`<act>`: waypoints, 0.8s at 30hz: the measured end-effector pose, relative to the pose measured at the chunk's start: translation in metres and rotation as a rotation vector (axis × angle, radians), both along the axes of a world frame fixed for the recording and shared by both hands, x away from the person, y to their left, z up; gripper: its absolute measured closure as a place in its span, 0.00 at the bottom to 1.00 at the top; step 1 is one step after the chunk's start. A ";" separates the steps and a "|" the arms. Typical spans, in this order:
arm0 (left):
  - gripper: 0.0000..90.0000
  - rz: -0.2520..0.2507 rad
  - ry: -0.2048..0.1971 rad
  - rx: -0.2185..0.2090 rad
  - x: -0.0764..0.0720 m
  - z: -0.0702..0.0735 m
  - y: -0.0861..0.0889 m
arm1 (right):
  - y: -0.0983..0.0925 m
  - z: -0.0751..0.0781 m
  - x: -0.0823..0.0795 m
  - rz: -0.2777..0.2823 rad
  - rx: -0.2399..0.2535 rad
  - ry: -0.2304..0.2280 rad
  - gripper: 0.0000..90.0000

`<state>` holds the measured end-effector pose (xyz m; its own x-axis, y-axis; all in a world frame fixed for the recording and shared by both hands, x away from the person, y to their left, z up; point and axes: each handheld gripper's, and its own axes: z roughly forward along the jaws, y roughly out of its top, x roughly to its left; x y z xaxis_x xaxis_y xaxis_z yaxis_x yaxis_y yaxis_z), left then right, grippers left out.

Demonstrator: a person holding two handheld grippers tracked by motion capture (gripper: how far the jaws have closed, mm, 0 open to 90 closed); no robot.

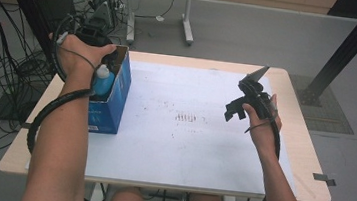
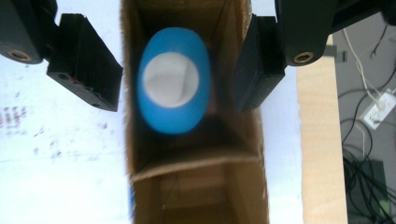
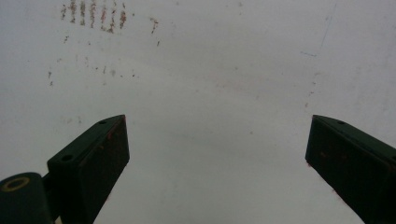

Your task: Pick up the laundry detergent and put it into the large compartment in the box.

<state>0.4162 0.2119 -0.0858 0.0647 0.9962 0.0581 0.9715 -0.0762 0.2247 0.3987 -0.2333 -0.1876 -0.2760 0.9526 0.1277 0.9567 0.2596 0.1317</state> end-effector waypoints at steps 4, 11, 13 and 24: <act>0.36 -0.041 -0.025 -0.015 0.000 0.009 -0.007 | -0.001 0.000 0.002 -0.002 -0.001 0.003 0.07; 0.32 -0.123 -0.049 -0.046 0.006 0.017 -0.025 | -0.004 0.000 0.007 -0.014 -0.003 0.010 0.07; 0.32 -0.144 -0.055 -0.052 0.007 0.020 -0.030 | -0.005 0.001 0.008 -0.015 -0.005 0.008 0.07; 0.24 -0.239 -0.081 -0.064 0.015 0.031 -0.055 | -0.008 0.002 0.013 -0.022 -0.012 0.010 0.07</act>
